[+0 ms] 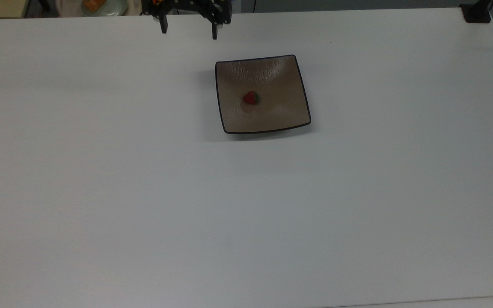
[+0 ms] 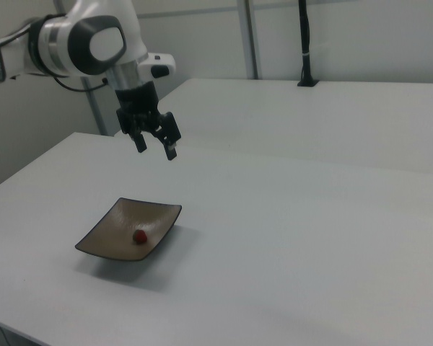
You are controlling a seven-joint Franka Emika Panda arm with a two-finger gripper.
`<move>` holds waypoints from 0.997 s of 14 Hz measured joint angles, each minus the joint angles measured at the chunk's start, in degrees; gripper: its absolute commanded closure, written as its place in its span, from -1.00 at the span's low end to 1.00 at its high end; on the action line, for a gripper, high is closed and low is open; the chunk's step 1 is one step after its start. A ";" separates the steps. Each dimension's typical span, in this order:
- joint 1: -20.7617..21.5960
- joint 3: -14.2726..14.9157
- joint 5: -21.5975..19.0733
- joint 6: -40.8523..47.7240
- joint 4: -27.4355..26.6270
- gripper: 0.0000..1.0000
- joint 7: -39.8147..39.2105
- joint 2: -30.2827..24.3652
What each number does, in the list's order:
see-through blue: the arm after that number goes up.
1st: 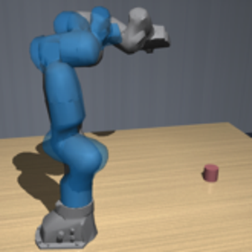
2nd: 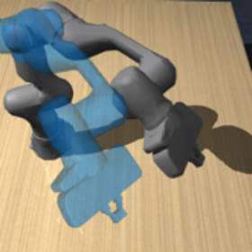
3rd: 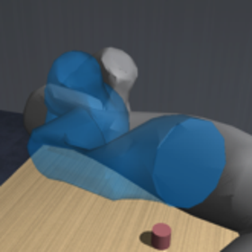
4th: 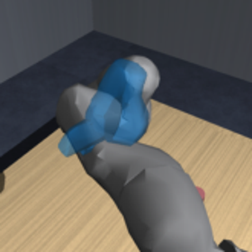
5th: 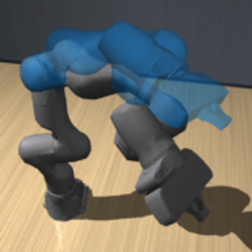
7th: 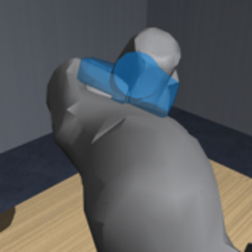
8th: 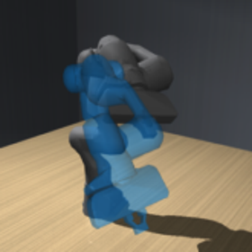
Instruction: Strawberries on a ceramic plate
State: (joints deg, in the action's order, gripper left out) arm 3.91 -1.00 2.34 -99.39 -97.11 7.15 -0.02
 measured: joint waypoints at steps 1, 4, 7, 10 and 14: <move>0.00 0.23 0.00 0.06 -0.02 -1.00 0.00 -0.83; 0.00 0.42 -0.11 0.07 -0.29 -1.00 -0.90 -2.48; 0.05 1.51 -4.52 0.07 -0.50 -1.00 -7.05 -2.48; 0.03 4.16 -8.81 0.07 -0.45 -1.00 -12.05 -2.51; 0.19 4.26 -8.93 0.07 -0.46 -1.00 -12.70 -2.51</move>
